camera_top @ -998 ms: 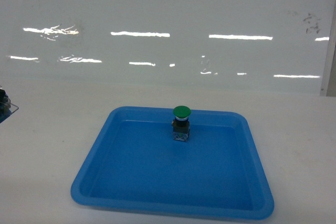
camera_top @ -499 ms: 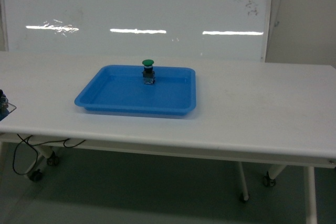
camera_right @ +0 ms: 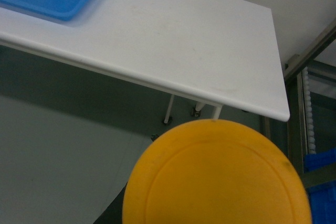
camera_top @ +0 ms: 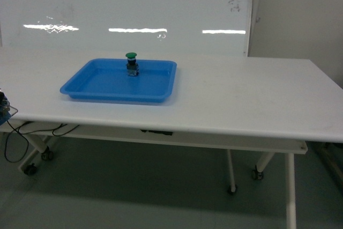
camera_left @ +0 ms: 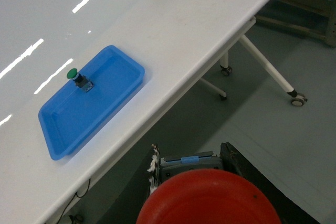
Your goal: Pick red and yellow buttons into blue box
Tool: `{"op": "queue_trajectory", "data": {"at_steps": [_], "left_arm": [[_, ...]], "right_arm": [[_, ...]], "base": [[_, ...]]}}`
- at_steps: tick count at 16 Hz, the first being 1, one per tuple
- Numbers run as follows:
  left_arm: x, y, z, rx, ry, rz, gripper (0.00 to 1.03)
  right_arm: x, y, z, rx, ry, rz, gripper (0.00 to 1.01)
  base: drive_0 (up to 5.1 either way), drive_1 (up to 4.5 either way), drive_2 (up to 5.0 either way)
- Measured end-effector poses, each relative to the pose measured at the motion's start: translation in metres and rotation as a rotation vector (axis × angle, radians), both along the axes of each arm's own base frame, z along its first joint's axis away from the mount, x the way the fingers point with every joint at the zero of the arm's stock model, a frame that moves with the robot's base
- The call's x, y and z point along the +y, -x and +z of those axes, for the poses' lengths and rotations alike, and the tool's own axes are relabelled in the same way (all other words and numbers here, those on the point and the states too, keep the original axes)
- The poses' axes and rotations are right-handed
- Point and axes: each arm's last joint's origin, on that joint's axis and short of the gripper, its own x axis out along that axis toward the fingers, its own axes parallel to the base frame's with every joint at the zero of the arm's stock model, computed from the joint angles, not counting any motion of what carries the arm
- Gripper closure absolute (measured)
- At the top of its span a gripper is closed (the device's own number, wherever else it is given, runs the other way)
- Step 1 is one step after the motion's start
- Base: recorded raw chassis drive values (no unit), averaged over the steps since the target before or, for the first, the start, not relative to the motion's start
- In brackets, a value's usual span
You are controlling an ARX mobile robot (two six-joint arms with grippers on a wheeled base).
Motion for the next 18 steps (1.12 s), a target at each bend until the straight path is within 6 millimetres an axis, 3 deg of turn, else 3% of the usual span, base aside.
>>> {"op": "queue_trajectory", "data": {"at_steps": [13,18], "left_arm": [[0.0000,0.0000,-0.0004,0.003,0.000,0.000,0.74],[0.0000,0.0002,0.0000,0.000,0.000,0.000,0.74]], "right_arm": [[-0.0002,0.0000,-0.0001,0.000,0.002,-0.003,0.75],[-0.0001,0.0000,-0.0001,0.001,0.004,-0.002,0.75]], "base": [[3.6,-4.74,1.5],[4.9,-3.69,-0.6]]}}
